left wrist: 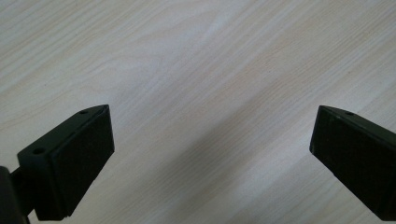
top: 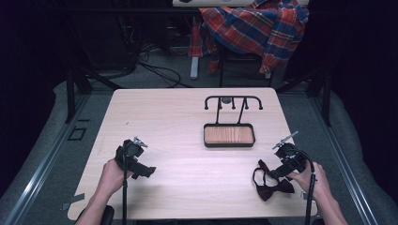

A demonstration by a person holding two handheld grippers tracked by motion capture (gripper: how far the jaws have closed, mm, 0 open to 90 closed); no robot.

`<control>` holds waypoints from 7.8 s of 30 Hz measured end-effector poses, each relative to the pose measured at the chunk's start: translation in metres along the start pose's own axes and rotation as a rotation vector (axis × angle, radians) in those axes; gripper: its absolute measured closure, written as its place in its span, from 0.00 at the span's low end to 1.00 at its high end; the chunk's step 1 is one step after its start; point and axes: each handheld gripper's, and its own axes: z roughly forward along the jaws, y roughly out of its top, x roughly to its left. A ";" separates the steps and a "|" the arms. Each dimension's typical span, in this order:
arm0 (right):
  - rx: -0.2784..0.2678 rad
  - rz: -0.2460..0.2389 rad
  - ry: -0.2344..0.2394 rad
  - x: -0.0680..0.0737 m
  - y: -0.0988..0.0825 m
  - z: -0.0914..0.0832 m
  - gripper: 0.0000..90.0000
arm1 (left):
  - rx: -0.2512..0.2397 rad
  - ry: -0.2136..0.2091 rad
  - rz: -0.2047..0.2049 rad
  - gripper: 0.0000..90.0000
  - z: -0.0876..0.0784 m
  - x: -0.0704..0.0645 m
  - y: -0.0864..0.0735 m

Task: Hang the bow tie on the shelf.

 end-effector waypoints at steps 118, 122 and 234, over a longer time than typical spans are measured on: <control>-0.370 -0.041 -0.252 0.019 0.078 -0.054 1.00 | 0.001 0.006 0.015 0.00 0.000 -0.002 0.000; -0.365 -0.045 -0.254 0.016 0.082 -0.053 1.00 | 0.002 0.004 0.018 0.00 0.001 -0.002 0.001; -0.466 0.125 -0.173 -0.039 0.119 -0.030 0.92 | 0.040 -0.004 0.044 0.00 0.005 -0.005 0.001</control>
